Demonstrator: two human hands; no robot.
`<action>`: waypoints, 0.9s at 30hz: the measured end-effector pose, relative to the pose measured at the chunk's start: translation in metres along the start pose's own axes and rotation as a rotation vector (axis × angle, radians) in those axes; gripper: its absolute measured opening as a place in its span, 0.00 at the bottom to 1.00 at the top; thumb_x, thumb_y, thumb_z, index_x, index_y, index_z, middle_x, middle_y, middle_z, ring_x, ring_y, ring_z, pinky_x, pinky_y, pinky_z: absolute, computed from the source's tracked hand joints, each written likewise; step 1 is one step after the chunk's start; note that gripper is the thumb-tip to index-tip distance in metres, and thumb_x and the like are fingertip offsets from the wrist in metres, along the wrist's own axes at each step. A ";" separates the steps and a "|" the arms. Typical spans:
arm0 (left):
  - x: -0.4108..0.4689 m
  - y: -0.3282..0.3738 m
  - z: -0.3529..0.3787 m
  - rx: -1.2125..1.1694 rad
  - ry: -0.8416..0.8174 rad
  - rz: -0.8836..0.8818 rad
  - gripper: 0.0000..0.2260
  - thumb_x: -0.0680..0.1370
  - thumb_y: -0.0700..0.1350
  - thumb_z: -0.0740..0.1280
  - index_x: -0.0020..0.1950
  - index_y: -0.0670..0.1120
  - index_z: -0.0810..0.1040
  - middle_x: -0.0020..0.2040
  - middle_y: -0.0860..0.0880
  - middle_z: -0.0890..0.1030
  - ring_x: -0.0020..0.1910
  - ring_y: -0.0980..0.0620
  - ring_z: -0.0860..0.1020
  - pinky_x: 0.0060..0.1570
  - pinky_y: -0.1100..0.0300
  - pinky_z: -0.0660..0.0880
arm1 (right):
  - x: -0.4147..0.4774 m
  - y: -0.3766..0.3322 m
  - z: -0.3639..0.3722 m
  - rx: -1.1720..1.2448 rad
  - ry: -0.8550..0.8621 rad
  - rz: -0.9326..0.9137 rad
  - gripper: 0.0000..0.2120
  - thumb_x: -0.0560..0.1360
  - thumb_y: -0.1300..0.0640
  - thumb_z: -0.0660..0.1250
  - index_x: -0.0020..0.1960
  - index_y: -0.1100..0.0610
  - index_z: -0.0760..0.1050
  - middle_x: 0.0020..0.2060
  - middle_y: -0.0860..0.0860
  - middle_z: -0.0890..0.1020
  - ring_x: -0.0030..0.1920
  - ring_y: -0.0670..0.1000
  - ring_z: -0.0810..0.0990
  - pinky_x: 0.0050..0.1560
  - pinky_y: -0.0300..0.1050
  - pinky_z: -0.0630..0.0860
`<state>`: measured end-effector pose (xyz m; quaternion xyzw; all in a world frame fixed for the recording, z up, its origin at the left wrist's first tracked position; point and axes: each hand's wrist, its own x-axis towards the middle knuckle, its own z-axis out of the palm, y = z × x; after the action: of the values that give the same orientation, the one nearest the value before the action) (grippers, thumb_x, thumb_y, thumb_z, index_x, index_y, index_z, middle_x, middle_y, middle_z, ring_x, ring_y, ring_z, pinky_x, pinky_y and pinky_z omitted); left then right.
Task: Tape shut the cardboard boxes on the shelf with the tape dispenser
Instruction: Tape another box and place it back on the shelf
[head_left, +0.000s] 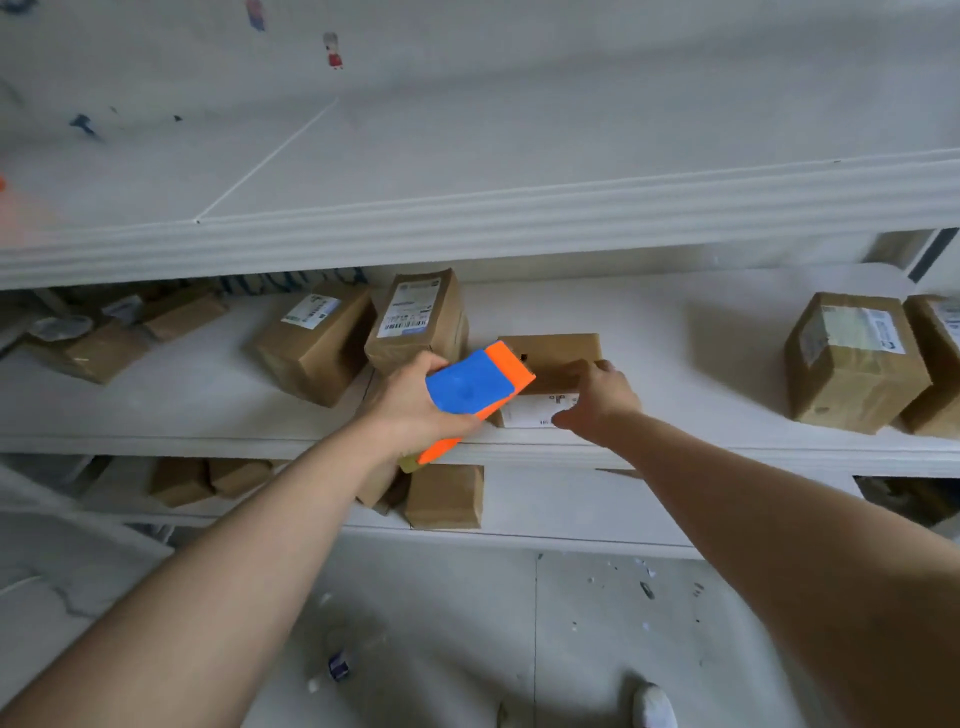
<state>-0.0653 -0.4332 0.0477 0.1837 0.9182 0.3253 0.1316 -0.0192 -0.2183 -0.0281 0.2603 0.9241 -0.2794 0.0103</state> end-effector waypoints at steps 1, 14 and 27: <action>0.003 -0.002 0.000 0.012 0.009 -0.023 0.30 0.58 0.53 0.77 0.56 0.53 0.71 0.48 0.58 0.75 0.50 0.53 0.77 0.52 0.52 0.78 | 0.007 -0.002 -0.001 -0.058 0.003 -0.021 0.32 0.68 0.52 0.74 0.68 0.53 0.67 0.63 0.54 0.71 0.63 0.55 0.70 0.56 0.48 0.70; 0.035 0.005 -0.005 -0.074 0.095 -0.140 0.34 0.51 0.60 0.74 0.56 0.58 0.72 0.51 0.58 0.79 0.51 0.57 0.79 0.53 0.52 0.78 | 0.091 -0.007 -0.003 -0.533 -0.347 -0.286 0.56 0.65 0.48 0.72 0.78 0.51 0.35 0.78 0.52 0.40 0.77 0.58 0.35 0.72 0.67 0.42; 0.068 0.042 0.006 -0.017 -0.248 0.033 0.37 0.59 0.52 0.76 0.66 0.57 0.69 0.58 0.58 0.75 0.57 0.60 0.75 0.52 0.64 0.74 | 0.072 0.051 -0.055 -0.211 -0.331 -0.279 0.47 0.69 0.60 0.71 0.79 0.52 0.46 0.78 0.51 0.50 0.77 0.55 0.54 0.73 0.56 0.59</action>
<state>-0.1133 -0.3710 0.0622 0.2365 0.8889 0.3099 0.2405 -0.0494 -0.1188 -0.0196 0.0783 0.9610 -0.2190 0.1498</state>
